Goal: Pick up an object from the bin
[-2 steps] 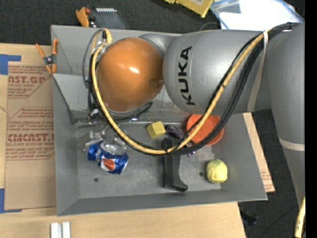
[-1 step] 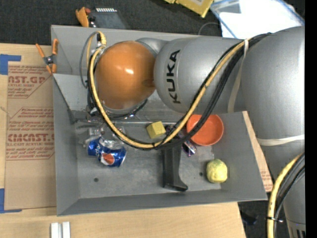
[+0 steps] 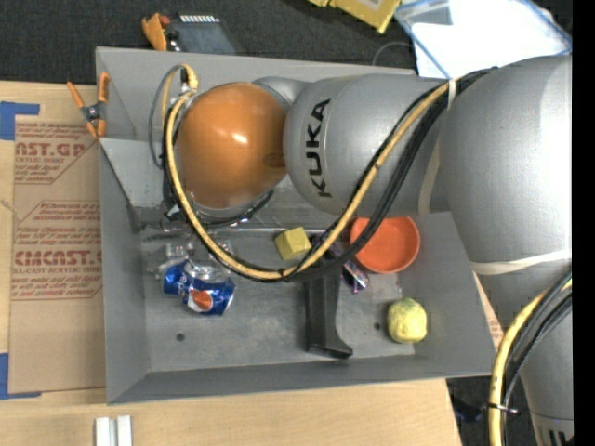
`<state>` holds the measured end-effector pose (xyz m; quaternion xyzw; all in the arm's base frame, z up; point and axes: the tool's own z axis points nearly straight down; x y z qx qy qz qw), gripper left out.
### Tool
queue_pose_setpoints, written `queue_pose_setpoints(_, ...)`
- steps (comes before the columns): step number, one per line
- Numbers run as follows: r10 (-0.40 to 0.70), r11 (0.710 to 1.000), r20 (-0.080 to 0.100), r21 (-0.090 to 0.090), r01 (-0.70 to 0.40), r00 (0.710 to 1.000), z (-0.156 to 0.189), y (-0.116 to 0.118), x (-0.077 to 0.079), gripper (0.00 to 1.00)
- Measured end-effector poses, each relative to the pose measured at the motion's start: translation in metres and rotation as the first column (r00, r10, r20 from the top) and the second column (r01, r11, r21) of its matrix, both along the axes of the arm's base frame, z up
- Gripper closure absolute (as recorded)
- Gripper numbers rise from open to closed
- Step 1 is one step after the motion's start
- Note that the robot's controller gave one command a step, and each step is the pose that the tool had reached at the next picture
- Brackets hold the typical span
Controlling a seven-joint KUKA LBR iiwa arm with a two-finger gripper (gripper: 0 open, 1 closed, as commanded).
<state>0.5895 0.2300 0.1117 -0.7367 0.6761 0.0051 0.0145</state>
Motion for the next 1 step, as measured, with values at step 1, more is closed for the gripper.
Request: queue_pose_setpoints(1, -0.015, 1.0, 0.004, 0.003, 0.015, 1.0, -0.0275, 0.0083, 0.0, 1.0)
